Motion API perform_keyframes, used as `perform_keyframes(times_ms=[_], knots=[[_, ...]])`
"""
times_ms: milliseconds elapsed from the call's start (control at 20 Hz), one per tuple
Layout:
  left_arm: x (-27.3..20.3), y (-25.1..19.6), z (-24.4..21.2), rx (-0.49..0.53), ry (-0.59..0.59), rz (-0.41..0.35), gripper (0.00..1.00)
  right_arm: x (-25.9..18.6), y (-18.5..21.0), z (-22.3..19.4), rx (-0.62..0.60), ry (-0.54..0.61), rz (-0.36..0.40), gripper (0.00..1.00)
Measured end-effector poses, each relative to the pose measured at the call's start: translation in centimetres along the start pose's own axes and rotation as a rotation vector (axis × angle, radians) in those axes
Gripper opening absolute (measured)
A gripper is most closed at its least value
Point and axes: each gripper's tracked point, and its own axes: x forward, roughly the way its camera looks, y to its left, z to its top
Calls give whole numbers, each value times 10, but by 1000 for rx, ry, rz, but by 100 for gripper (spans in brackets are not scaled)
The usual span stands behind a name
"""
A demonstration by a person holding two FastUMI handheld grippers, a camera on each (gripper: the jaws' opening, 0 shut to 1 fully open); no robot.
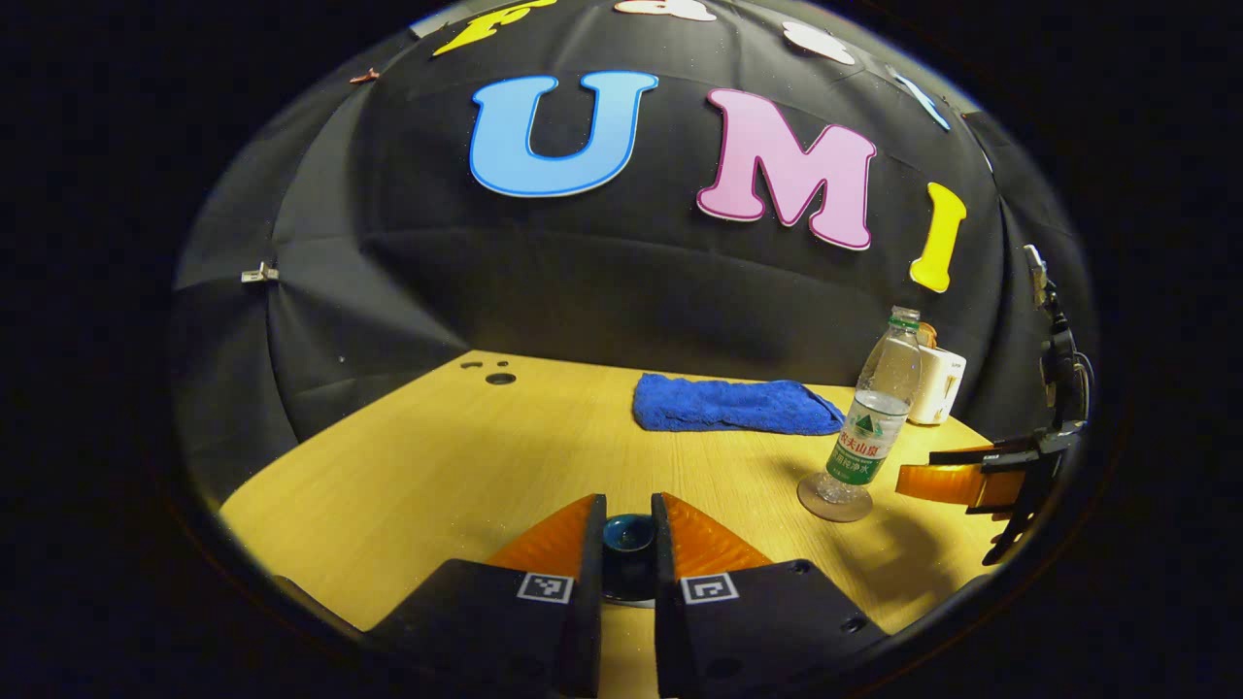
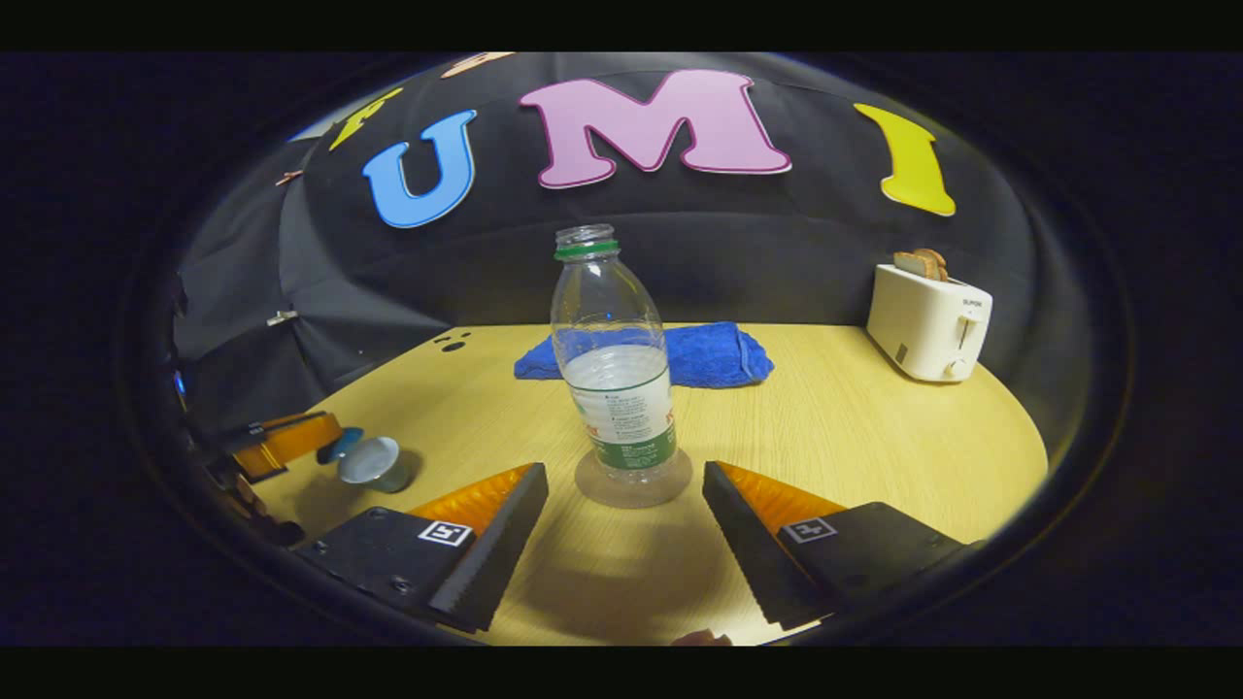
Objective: Open the teacup lid with one hand, grasp the water bottle and pour water into the teacup with the other hand; after pouring, place the water bottle on the coaster and then close the teacup lid.
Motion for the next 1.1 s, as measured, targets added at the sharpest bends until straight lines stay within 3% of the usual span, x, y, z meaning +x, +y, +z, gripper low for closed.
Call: perform_keyframes(times_ms=[100,200,250,400,700,800,850,1050,1100], knots=[[7,-6,0,17,-13,-9,26,-1,-3,4,10,-13,-9,100],[13,-10,-5,31,-13,-21,23,-1,-6,2,15,-8,-15,100],[14,-11,-8,39,-9,-25,27,-2,-7,1,20,-8,-15,100],[15,-12,-15,67,-2,-32,24,-4,-6,1,13,-19,-13,100],[6,-13,-7,117,-3,-31,33,-15,-1,-4,15,-7,-15,100],[-12,-15,23,127,-36,-21,84,-27,2,14,42,-19,-31,100],[-25,-19,41,122,-50,-25,93,-37,2,27,36,-37,-41,100],[-65,-30,103,116,-95,-12,99,-77,2,69,2,-87,-66,100],[-79,-37,127,115,-122,-9,96,-91,3,81,-4,-99,-65,100]])
